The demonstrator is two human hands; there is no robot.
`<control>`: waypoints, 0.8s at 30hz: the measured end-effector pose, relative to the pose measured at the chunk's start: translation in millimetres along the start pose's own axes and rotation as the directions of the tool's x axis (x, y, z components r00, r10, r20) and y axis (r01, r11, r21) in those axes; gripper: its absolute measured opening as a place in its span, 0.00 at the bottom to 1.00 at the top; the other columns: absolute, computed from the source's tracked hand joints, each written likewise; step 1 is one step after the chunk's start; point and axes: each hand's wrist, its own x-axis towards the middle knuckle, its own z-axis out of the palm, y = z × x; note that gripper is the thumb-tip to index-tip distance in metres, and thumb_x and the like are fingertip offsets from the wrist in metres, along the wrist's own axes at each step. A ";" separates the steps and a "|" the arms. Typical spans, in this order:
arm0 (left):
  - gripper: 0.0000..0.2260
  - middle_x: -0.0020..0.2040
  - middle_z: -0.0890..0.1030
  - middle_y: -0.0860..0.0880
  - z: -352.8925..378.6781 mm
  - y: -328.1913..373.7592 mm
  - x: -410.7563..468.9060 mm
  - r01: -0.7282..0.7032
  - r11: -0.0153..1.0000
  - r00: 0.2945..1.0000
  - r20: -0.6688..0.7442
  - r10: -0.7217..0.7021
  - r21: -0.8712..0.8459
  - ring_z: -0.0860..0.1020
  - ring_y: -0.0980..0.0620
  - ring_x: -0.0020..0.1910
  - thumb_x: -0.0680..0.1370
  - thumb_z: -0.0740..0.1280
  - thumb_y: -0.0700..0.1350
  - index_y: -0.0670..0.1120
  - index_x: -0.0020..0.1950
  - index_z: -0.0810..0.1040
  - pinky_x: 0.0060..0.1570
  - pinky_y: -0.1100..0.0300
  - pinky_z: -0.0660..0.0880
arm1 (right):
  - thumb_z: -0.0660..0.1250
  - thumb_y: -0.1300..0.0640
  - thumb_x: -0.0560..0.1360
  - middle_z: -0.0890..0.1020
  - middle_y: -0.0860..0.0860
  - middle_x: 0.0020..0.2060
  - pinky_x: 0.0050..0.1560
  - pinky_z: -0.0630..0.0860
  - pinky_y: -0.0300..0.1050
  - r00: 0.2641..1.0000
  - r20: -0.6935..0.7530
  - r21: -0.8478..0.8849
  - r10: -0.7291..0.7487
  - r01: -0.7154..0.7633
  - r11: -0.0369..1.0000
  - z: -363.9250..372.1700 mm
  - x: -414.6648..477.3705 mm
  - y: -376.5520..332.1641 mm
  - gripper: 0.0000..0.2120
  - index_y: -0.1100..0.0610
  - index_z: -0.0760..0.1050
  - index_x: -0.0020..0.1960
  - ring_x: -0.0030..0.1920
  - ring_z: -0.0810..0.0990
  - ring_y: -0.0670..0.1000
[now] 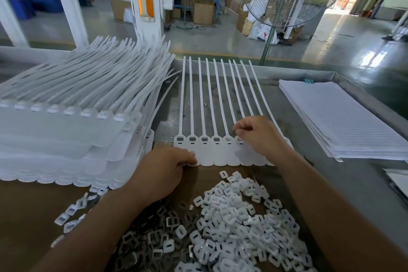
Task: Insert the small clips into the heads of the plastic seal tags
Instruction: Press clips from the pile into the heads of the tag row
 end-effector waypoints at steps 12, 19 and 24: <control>0.18 0.57 0.80 0.55 -0.7 -1.7 0.4 -0.030 0.999 1.000 0.000 0.030 0.022 0.75 0.59 0.58 0.76 0.58 0.33 0.52 0.55 0.81 0.58 0.69 0.64 | 0.62 0.61 0.77 0.82 0.50 0.51 0.43 0.66 0.36 0.997 0.077 -0.199 0.011 0.004 0.980 19.5 14.6 7.3 0.10 0.58 0.82 0.49 0.43 0.73 0.44; 0.18 0.61 0.77 0.56 -1.0 -1.3 1.1 -0.030 0.999 1.000 0.007 0.030 0.033 0.72 0.60 0.62 0.76 0.59 0.34 0.52 0.57 0.80 0.61 0.69 0.60 | 0.67 0.60 0.73 0.78 0.47 0.45 0.47 0.69 0.39 0.999 -0.024 -0.084 0.032 -0.034 0.996 24.3 15.2 12.7 0.04 0.52 0.77 0.45 0.45 0.74 0.45; 0.19 0.61 0.77 0.56 -1.0 -1.1 1.8 -0.010 0.999 1.000 0.026 0.009 0.041 0.71 0.59 0.62 0.76 0.58 0.33 0.52 0.58 0.79 0.59 0.72 0.59 | 0.67 0.59 0.73 0.79 0.47 0.46 0.47 0.68 0.40 0.998 -0.049 -0.085 0.036 -0.041 0.996 24.7 14.3 10.9 0.05 0.54 0.80 0.48 0.47 0.74 0.45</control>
